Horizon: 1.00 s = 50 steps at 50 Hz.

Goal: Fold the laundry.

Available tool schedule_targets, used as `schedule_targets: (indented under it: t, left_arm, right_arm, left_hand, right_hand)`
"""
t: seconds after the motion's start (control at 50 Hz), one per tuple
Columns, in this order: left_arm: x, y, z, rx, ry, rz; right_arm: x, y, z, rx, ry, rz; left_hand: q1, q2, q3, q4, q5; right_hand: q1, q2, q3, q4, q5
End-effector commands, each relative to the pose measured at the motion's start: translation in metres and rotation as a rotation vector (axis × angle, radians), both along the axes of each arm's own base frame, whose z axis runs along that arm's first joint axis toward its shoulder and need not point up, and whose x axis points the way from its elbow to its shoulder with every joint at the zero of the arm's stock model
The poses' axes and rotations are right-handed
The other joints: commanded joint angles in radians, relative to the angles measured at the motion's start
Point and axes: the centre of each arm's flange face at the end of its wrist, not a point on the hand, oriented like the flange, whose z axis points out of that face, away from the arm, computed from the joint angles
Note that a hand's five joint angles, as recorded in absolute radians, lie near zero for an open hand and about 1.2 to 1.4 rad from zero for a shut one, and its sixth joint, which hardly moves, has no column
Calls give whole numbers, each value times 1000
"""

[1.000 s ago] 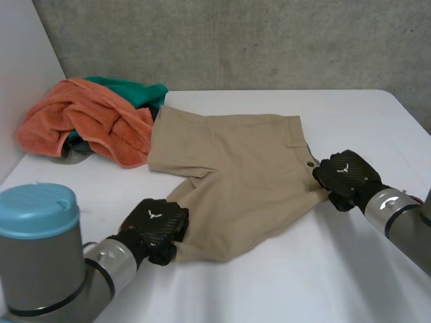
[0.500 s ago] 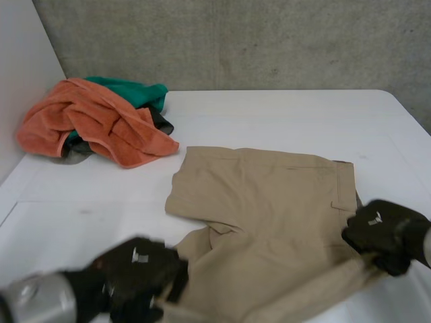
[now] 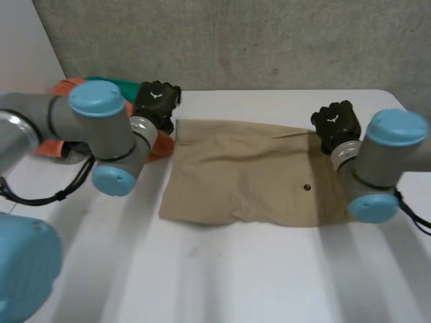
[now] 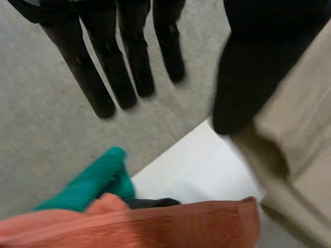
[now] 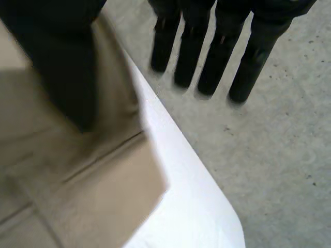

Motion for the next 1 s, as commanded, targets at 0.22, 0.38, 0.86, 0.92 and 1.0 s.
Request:
schedule_targets:
  t: [0.22, 0.38, 0.86, 0.92, 1.0]
  left_arm:
    - [20, 59, 48, 106, 143, -115]
    - [43, 115, 46, 187, 128, -213]
    - [61, 134, 23, 284, 146, -218]
    - [66, 135, 31, 279, 158, -206]
    - [74, 134, 39, 271, 176, -187]
  right_arm:
    - [-23, 55, 81, 58, -172, 51]
    - [-59, 99, 57, 399, -141, 59]
    - [-107, 61, 7, 180, -20, -201]
    - [-117, 58, 24, 102, 51, -237]
    - [-104, 63, 35, 61, 232, -184]
  left_hand:
    - [-361, -459, -482, -479, -477]
    - [-361, -459, -482, -479, -477]
    - [-361, -459, -482, -479, -477]
    - [-361, -459, -482, -479, -477]
    - [-361, -459, -482, -479, -477]
  right_hand:
    - [-395, -452, -492, -495, -491]
    - [-219, -275, -316, -319, -315]
    - [826, 770, 729, 727, 730]
    - [826, 770, 729, 727, 730]
    - [826, 770, 729, 727, 730]
